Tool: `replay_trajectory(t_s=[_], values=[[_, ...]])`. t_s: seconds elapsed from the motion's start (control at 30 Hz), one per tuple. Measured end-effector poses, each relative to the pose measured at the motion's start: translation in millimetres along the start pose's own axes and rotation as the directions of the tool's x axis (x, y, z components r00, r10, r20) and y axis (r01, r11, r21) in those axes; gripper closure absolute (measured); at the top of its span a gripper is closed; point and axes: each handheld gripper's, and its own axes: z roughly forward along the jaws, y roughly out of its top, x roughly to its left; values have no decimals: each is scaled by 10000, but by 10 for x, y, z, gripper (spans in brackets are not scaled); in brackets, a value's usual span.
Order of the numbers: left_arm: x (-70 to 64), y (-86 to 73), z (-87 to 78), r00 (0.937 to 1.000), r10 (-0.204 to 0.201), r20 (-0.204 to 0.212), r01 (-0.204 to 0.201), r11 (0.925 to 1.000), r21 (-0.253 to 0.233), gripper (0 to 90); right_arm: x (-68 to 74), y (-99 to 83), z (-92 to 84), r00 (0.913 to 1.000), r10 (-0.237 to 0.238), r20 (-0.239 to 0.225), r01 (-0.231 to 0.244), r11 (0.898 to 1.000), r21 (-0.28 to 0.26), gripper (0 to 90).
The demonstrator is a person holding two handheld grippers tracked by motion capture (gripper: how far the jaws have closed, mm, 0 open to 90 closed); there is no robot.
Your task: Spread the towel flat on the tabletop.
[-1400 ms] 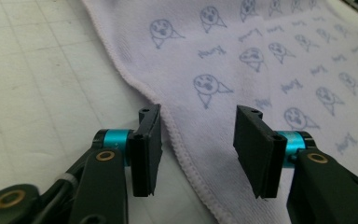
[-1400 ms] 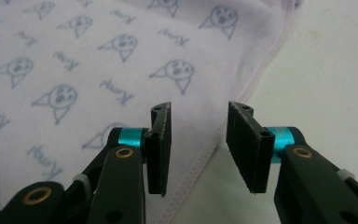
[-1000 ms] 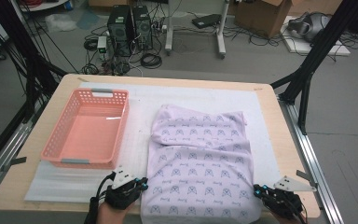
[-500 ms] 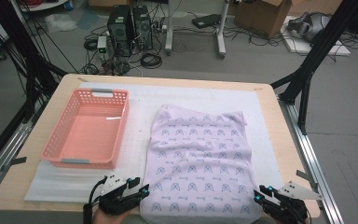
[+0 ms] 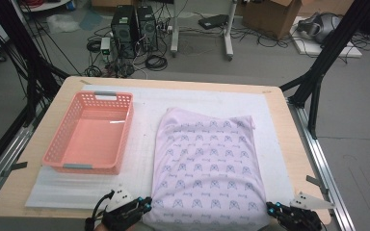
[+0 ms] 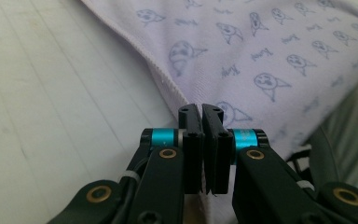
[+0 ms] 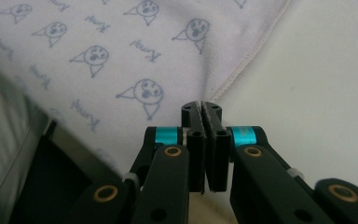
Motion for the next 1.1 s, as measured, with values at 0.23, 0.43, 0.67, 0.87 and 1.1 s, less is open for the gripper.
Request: replay_trajectory(t_s=[0.23,0.43,0.67,0.87,1.1], values=[[121,80,84,9994,-135,-323,114,9979,-638,560,54,103,-6,9985,115,541,-86,9985,-543,626],[351,285,251,9972,-524,-530,481,9956,-800,532,-25,357,251,9909,207,1327,-94,9963,-849,579],[507,465,368,9967,-670,-460,624,9934,-961,504,-178,480,477,9897,333,1396,-258,9981,-553,569],[584,578,565,9965,-783,-305,767,9958,-508,498,-338,549,601,9924,560,1091,-519,9979,-399,593],[446,570,674,9983,-179,-556,205,9987,474,858,-331,552,594,9962,315,812,-298,9993,-223,870]])
